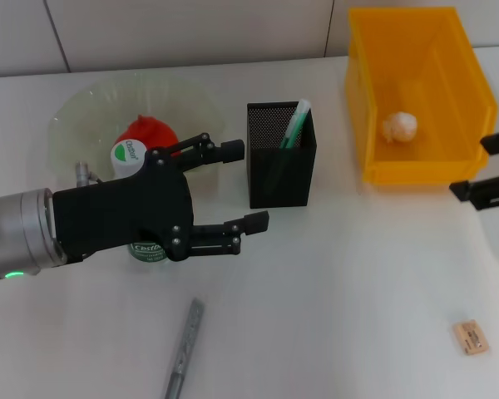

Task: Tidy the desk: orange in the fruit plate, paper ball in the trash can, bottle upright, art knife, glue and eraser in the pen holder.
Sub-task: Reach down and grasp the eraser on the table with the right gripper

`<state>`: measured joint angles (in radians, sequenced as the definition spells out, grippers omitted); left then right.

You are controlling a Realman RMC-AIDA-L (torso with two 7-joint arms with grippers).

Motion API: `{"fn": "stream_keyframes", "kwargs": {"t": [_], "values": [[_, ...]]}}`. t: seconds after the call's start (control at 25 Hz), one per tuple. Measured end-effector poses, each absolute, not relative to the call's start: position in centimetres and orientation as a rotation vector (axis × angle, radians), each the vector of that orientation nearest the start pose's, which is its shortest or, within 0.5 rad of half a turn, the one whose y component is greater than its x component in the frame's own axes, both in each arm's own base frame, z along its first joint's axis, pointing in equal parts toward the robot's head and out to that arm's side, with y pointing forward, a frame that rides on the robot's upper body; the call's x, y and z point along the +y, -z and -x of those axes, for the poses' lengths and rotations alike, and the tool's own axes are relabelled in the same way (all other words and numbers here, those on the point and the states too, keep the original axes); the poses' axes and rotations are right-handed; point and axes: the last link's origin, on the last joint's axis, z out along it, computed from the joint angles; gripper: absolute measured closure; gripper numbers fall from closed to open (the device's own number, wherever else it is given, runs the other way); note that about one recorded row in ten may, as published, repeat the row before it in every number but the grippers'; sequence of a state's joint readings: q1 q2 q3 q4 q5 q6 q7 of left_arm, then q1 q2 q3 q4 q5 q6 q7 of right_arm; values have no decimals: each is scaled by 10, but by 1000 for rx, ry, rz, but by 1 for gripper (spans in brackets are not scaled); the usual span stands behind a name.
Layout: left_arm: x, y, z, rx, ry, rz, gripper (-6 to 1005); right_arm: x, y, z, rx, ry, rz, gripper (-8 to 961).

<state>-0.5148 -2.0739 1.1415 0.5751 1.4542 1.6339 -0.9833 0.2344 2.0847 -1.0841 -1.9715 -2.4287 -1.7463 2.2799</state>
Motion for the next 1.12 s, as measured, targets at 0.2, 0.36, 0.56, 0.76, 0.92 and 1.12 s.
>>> {"fn": "stream_keyframes", "kwargs": {"t": [0.2, 0.36, 0.56, 0.76, 0.92, 1.12], "values": [[311, 29, 199, 9, 1110, 2763, 137, 278, -108, -189, 688, 343, 2482, 221], [310, 29, 200, 4, 1109, 2762, 137, 273, -107, -184, 738, 382, 2497, 221], [310, 29, 200, 2, 1109, 2762, 137, 263, -106, -185, 839, 436, 2516, 221], [310, 29, 200, 4, 1111, 2763, 137, 257, -105, -190, 918, 470, 2519, 221], [309, 30, 199, 3, 1117, 2764, 137, 255, -100, -197, 1008, 484, 2520, 221], [309, 30, 199, 4, 1120, 2765, 137, 257, -93, -208, 1097, 523, 2528, 222]]}}
